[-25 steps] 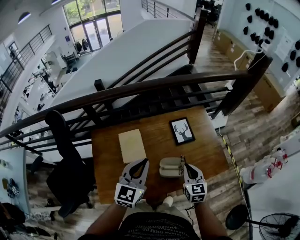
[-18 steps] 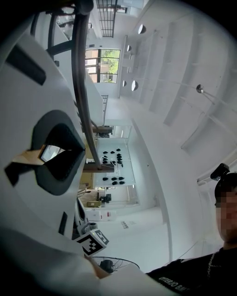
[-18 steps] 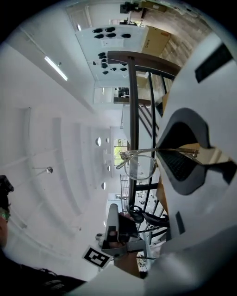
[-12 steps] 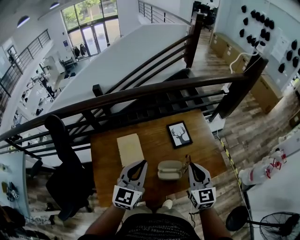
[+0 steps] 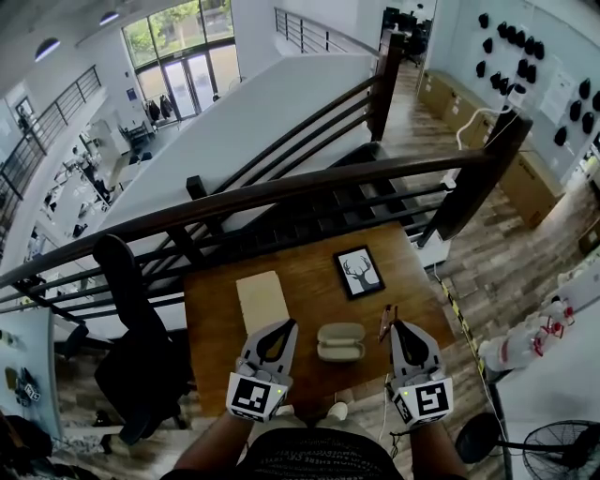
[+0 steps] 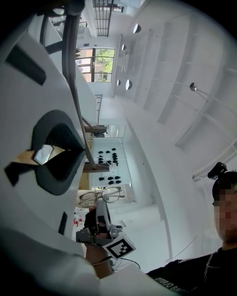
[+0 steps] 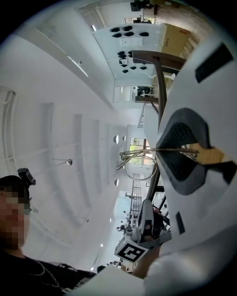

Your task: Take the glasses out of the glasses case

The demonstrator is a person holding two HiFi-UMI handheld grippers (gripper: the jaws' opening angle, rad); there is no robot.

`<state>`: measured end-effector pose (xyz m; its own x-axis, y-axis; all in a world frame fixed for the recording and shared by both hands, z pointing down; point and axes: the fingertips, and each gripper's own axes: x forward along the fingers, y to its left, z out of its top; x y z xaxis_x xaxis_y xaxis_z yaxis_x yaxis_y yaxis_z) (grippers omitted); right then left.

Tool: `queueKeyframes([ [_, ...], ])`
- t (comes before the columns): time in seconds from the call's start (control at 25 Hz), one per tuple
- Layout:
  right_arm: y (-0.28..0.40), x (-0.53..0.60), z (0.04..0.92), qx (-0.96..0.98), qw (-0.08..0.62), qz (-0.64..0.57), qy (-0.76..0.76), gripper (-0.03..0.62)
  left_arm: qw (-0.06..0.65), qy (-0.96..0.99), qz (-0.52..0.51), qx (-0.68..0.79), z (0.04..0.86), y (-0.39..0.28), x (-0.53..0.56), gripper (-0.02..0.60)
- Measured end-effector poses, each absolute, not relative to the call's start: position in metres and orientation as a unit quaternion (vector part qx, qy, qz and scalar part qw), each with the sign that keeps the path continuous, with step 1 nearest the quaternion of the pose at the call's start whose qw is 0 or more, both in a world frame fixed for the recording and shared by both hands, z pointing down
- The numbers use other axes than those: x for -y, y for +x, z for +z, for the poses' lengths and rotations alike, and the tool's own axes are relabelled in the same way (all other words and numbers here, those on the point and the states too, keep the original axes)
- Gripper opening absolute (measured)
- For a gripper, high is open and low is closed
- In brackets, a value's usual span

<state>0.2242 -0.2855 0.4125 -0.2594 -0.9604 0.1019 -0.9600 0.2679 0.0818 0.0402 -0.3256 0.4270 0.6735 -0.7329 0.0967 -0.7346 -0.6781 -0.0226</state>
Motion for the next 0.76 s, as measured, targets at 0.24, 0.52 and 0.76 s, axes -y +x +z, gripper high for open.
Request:
queueKeyframes([
  [0.24,0.223,0.28,0.401,0.794,0.061,-0.004,0.605,0.025,0.01,0.915,0.037,0.402,0.417,0.04,0.321,0.026],
  [0.52,0.22,0.28,0.397,0.798,0.06,-0.004,0.6,0.025,0.012,0.915,0.034,0.401,0.417,0.04,0.322,0.026],
  [0.76,0.217,0.277,0.389,0.803,0.055,-0.003,0.594,0.025,0.011,0.916,0.035,0.399,0.414,0.042,0.32,0.026],
])
